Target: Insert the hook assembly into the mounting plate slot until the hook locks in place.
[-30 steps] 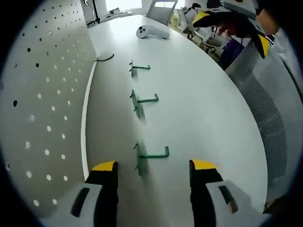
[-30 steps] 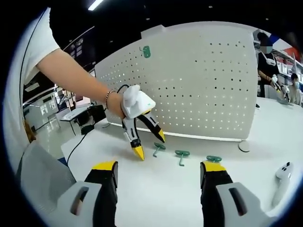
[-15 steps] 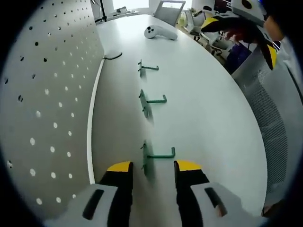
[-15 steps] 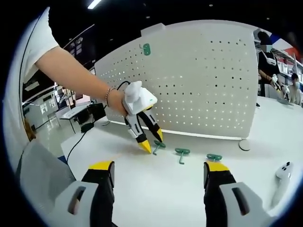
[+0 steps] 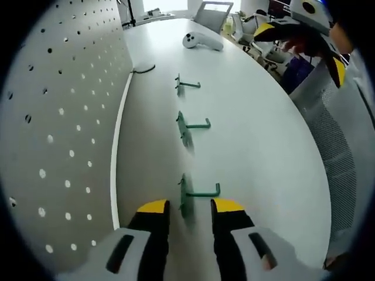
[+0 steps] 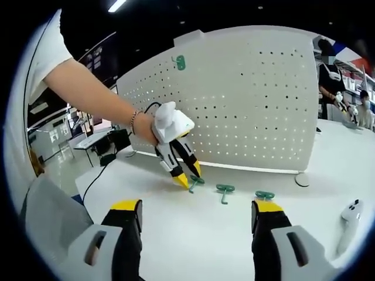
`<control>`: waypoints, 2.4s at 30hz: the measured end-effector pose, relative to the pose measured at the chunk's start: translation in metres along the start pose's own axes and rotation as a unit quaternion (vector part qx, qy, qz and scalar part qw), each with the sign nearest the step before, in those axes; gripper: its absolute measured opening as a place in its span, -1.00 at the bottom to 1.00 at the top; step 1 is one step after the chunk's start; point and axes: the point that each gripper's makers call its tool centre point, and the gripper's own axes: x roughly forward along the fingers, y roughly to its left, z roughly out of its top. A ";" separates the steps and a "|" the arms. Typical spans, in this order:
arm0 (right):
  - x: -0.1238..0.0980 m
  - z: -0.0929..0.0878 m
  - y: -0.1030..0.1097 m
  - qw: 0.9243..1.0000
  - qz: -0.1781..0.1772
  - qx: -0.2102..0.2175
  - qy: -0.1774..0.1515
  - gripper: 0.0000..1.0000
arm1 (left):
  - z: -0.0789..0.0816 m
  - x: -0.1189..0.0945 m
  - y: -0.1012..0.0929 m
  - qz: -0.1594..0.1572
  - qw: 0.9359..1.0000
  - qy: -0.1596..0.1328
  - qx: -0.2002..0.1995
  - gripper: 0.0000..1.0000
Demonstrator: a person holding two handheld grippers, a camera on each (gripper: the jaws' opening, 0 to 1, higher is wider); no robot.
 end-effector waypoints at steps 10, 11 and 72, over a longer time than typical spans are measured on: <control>0.000 0.000 0.000 1.000 0.000 0.001 0.000 0.48 | 0.000 0.001 0.005 0.013 1.000 0.001 -0.010 -0.61; 0.000 -0.001 0.000 1.000 0.000 0.000 0.002 0.49 | 0.000 0.001 0.006 0.014 1.000 0.001 -0.012 -0.63; -0.001 0.004 -0.002 1.000 -0.001 0.014 -0.013 0.45 | 0.017 -0.035 0.014 0.069 0.994 -0.074 -0.034 -0.96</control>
